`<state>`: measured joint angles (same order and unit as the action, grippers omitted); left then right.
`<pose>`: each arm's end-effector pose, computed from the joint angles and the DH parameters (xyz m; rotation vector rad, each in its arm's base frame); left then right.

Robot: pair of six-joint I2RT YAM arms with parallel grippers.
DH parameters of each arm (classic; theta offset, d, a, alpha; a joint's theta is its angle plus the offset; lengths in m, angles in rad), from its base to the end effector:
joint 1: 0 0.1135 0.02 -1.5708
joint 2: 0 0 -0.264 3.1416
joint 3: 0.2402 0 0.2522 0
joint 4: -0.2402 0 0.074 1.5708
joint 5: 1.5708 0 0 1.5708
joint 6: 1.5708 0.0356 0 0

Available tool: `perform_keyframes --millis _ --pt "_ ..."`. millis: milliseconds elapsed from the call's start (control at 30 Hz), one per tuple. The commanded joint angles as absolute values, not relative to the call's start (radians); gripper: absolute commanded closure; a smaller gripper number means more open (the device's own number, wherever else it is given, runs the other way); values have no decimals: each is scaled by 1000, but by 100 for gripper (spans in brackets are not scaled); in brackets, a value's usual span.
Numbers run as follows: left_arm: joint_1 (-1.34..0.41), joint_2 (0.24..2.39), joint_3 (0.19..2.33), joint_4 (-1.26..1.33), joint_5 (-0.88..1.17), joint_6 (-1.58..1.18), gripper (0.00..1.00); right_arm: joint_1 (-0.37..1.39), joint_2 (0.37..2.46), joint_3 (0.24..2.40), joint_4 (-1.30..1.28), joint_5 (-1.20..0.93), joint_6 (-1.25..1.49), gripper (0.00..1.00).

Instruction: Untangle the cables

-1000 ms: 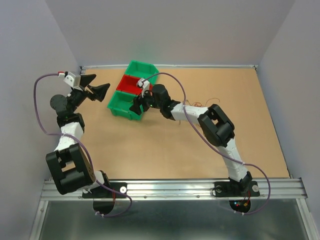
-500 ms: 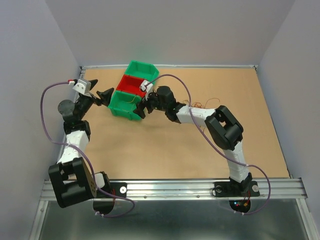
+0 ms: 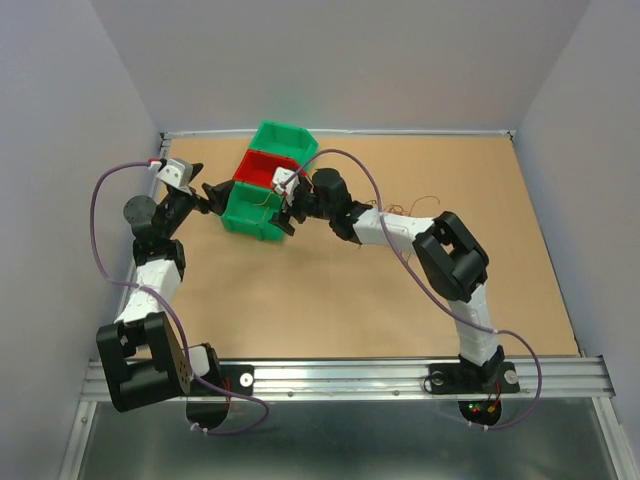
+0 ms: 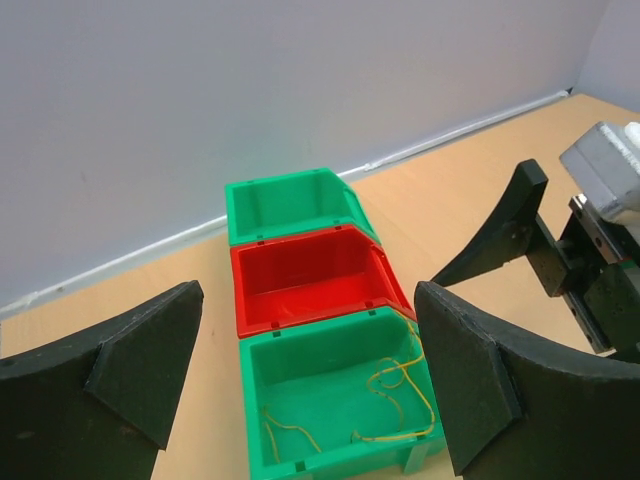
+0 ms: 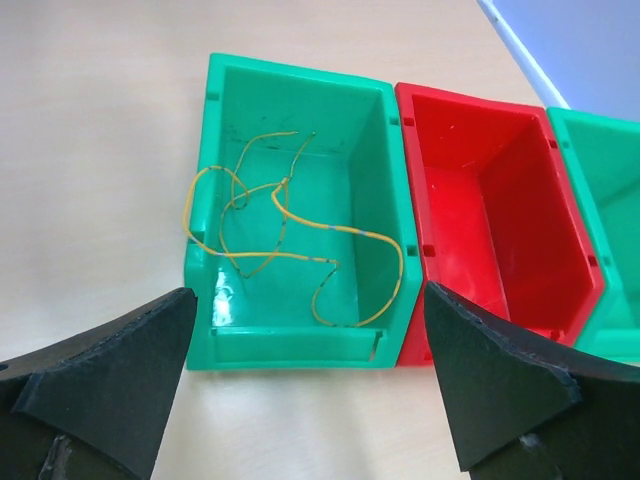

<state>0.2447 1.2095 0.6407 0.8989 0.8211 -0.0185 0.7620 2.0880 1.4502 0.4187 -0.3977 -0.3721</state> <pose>0.2570 0.0373 0.3109 0.5471 1.2397 -0.3177 0.3430 0.3464 0.2221 -1.2080 1.3574 0.6333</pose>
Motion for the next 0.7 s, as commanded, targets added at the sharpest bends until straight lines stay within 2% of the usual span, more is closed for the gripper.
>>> perform_keyframes --millis 0,667 --pt "233 1187 673 911 799 31 1 787 2164 1620 315 -413 -508 0" --pt "216 1212 706 844 723 54 1 834 2326 1753 386 -212 -578 2"
